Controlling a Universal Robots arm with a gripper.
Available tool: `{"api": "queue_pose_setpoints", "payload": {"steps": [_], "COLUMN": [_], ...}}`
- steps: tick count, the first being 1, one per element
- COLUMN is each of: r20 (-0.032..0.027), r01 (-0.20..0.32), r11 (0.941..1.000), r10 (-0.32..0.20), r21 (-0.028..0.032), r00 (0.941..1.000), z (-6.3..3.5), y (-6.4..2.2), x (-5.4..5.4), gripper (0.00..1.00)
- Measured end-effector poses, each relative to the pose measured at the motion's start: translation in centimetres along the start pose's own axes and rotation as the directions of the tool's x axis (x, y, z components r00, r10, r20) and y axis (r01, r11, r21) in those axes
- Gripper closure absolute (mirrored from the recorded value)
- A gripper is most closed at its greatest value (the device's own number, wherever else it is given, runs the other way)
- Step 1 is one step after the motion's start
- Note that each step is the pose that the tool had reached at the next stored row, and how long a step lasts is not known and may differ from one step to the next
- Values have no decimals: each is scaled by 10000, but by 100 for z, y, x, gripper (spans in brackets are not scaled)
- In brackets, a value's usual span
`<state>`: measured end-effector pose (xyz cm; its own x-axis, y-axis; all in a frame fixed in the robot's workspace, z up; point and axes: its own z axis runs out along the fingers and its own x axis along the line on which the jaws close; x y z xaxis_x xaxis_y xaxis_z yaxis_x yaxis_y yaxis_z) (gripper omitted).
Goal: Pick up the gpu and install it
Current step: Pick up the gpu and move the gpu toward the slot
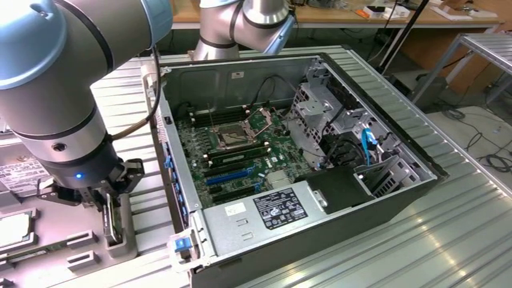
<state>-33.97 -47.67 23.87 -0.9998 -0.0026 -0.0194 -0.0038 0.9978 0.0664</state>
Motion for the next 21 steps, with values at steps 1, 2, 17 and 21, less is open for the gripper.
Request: {"api": "queue_pose_setpoints", "payload": {"steps": [1,2,17,21], "r20": [-1,-1,-1,-2], "r01": [4,12,13,12], "r11": [10000,10000,10000,10000], "r10": [-4,-12,-13,-12], "r21": [1,1,0,1], "r00": [10000,10000,10000,10000], "z": [0,0,1,0], "y": [3,13,14,14], "x": [-2,-4,-4,-3], "gripper": [69,69,73,73]}}
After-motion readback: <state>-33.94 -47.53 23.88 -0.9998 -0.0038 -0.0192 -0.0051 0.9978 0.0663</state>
